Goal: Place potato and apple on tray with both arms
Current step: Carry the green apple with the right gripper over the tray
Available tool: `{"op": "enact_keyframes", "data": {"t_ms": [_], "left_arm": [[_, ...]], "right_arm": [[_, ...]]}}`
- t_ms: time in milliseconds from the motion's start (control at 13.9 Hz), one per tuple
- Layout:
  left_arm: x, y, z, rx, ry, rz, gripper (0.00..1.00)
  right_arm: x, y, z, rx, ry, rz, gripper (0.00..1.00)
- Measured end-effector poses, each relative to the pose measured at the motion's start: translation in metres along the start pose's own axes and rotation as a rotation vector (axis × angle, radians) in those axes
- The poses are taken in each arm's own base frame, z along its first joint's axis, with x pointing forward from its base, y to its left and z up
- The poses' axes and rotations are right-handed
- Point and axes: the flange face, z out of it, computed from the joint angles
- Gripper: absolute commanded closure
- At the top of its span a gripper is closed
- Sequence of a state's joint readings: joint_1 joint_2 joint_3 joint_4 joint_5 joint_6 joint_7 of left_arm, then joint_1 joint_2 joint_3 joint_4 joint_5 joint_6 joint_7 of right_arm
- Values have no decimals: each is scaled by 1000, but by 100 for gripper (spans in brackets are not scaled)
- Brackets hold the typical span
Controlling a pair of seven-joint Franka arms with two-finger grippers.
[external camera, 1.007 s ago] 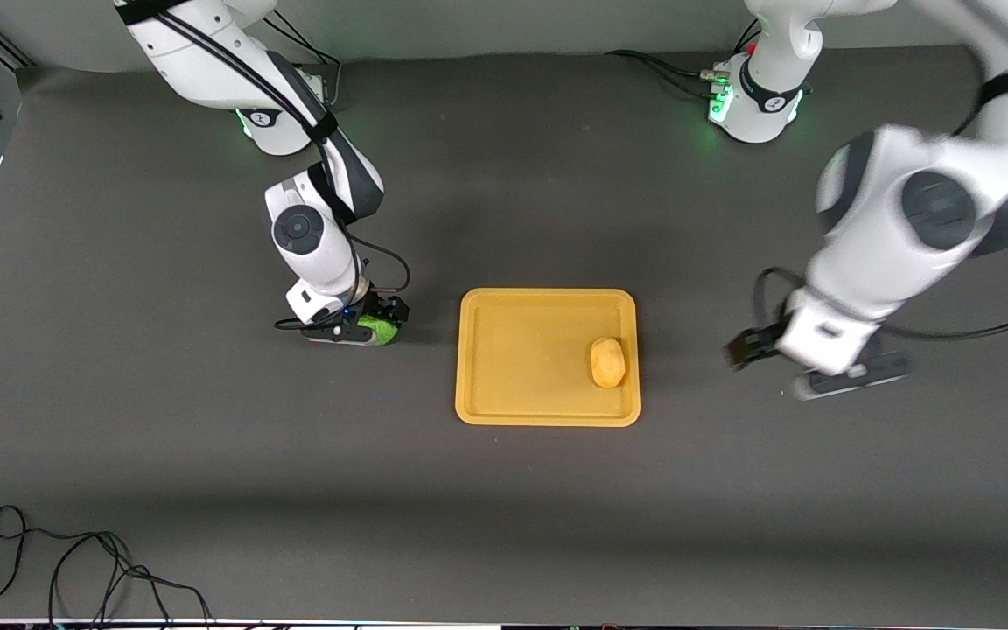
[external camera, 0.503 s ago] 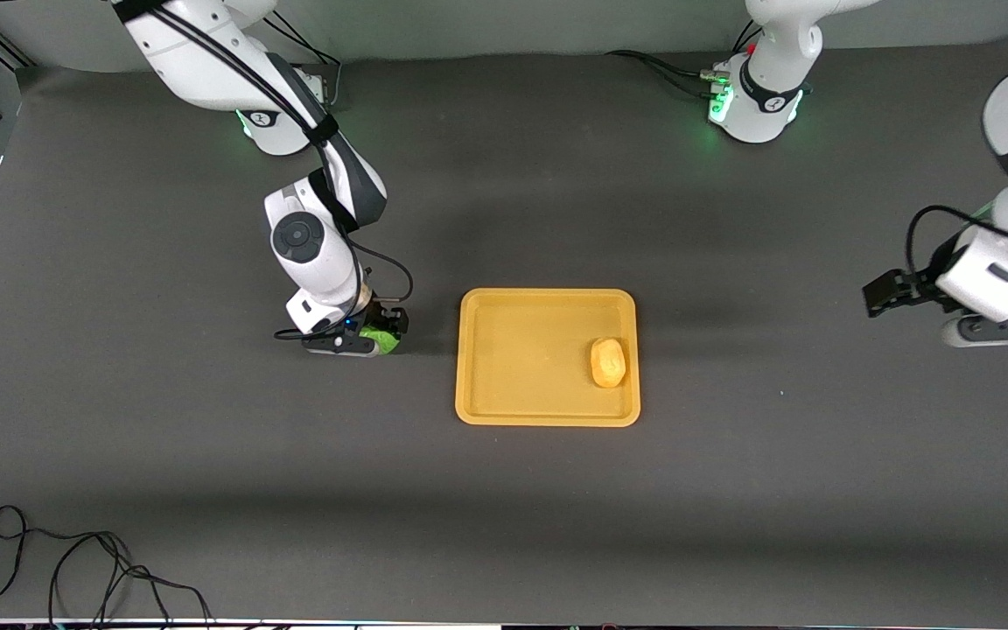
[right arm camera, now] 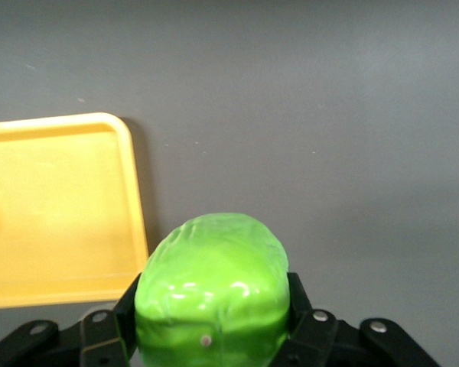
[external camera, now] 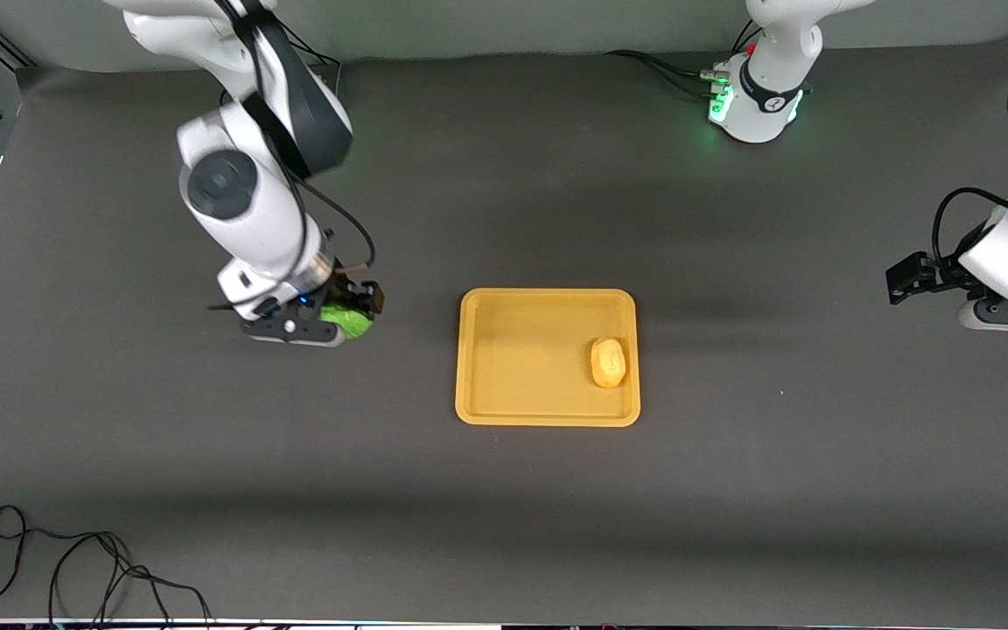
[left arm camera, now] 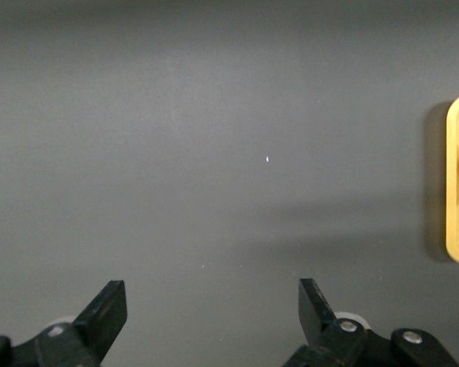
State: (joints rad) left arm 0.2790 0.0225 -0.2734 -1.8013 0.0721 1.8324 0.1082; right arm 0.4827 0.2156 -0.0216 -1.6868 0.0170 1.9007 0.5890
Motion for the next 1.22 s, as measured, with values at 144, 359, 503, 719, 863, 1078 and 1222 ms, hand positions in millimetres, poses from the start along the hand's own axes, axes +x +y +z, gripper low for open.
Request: {"op": "enact_keyframes", "data": {"t_ms": [144,359,503,719,863,1078,1222], "left_arm": [[-2,-8,2,-4,-12,11,0],[-3,-11,2,-5,-14,10,0],[-3,-11,3,-7,-15,5,0],[-3,-10,4,-8,-18,-24,0],[-3,-10,5,-9,-19,-31,0],[-3,-9,6,-9,-21,-43,0],[-3,-8,6,-9,-21,-47,0]], "right_arm": [[4,-21,-27,11,15,13,38],[-8,-96,-17,15,17,40,38],[-21,-155,2,19,20,77,39],[-41,-224,45,20,21,102,39],[-48,-250,84,17,20,92,39],[-41,-263,152,16,28,90,39],[-38,-267,201,5,48,77,39]]}}
